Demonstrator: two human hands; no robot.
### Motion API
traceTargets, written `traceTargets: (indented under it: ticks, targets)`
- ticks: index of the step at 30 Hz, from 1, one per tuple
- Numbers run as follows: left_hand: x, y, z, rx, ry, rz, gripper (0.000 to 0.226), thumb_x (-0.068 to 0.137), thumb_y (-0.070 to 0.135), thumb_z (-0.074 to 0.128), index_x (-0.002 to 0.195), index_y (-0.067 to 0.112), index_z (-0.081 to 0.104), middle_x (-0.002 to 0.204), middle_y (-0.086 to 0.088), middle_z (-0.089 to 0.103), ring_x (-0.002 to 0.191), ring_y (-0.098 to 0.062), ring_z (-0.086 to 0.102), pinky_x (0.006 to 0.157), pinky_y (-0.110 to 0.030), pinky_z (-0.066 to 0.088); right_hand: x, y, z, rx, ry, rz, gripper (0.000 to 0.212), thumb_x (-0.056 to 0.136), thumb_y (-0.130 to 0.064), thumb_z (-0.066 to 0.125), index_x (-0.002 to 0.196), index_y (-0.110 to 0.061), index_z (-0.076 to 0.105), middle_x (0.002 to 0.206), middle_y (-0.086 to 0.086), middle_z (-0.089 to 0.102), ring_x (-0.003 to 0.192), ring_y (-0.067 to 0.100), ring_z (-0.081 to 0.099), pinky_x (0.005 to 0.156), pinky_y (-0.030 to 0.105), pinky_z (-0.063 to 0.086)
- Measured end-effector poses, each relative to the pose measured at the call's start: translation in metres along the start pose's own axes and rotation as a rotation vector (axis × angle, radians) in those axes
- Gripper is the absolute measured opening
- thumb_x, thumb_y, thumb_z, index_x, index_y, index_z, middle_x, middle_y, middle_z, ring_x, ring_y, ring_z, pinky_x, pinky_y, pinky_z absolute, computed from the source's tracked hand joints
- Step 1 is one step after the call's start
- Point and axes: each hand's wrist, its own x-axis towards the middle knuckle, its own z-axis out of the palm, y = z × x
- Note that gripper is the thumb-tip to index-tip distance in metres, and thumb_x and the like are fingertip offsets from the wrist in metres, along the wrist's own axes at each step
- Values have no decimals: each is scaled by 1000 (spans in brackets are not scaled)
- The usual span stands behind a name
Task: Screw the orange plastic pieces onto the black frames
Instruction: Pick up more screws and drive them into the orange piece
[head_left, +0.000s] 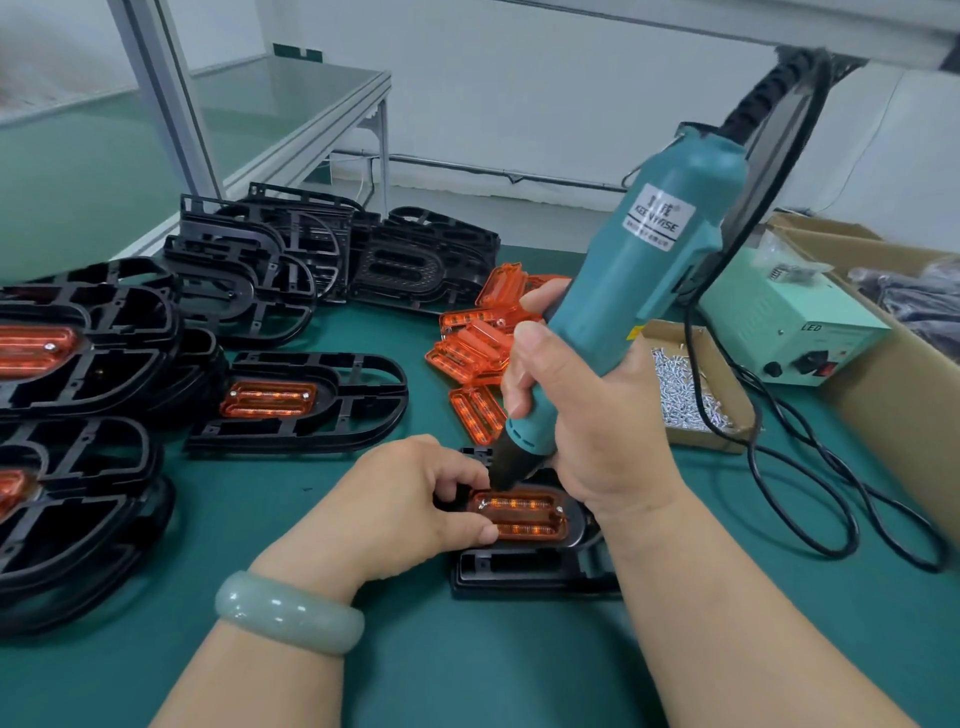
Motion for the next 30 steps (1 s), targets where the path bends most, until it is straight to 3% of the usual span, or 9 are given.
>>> traceTargets:
  ticks: [3, 8, 10, 12, 14, 21, 24, 28, 30]
  targets:
    - [0, 0, -1, -11, -3, 7, 23, 65, 45, 80, 78, 54, 62, 79, 10, 51, 68, -4, 48, 69, -24, 44, 1, 0, 2, -21, -34, -8, 11, 80, -21, 63, 90, -26, 60, 54, -3, 51, 44, 16, 48, 51, 26, 43]
    - [-1, 6, -2, 22, 5, 20, 35, 67, 44, 79, 61, 65, 52, 76, 9, 49, 66, -5, 47, 63, -24, 39, 2, 2, 9, -27, -186, 8, 15, 83, -18, 62, 95, -25, 59, 54, -7, 51, 46, 16, 47, 54, 24, 43]
    - [-1, 8, -2, 31, 5, 21, 30, 67, 44, 79, 63, 61, 54, 77, 8, 49, 67, -6, 48, 65, -27, 44, 4, 3, 11, -6, -221, 30, 16, 83, -17, 62, 97, -21, 59, 54, -6, 51, 46, 15, 47, 54, 24, 44]
    - [0, 6, 0, 45, 3, -1, 18, 67, 46, 78, 77, 45, 63, 78, 8, 50, 70, -8, 49, 71, -32, 48, 5, 4, 12, 16, -232, 48, 16, 83, -14, 62, 98, -20, 59, 54, -5, 51, 45, 14, 46, 53, 24, 43]
    - [0, 6, 0, 55, 2, -24, 27, 66, 48, 78, 86, 34, 65, 79, 9, 50, 72, -9, 49, 74, -34, 49, 5, 5, 13, 32, -227, 61, 16, 84, -10, 60, 98, -18, 58, 54, -4, 50, 45, 13, 44, 52, 24, 42]
    - [-1, 9, 1, 87, 9, -57, 28, 65, 52, 76, 82, 35, 62, 82, 8, 51, 78, -12, 52, 77, -37, 50, 5, 5, 11, 43, -176, 82, 14, 80, -16, 62, 92, -20, 58, 54, -1, 48, 44, 15, 42, 50, 24, 41]
    - [-1, 10, 4, 112, 22, -79, 33, 65, 54, 75, 90, 37, 63, 85, 9, 52, 82, -9, 53, 79, -37, 49, 4, 6, 10, 47, -148, 75, 10, 78, -18, 62, 86, -23, 59, 53, 0, 46, 41, 16, 41, 49, 23, 41]
    - [1, 15, 3, 110, 32, -80, 22, 63, 53, 76, 69, 52, 55, 80, 7, 53, 75, -7, 52, 73, -36, 50, 1, 8, 11, 34, -125, 47, 8, 77, -16, 61, 76, -24, 58, 51, -1, 45, 38, 15, 40, 47, 22, 40]
    - [2, 14, 3, 124, 36, -80, 21, 63, 52, 77, 70, 46, 58, 77, 6, 55, 74, -9, 54, 72, -36, 51, 1, 9, 10, 23, -102, 44, 10, 76, -17, 62, 74, -25, 58, 49, -2, 45, 37, 15, 40, 46, 22, 39]
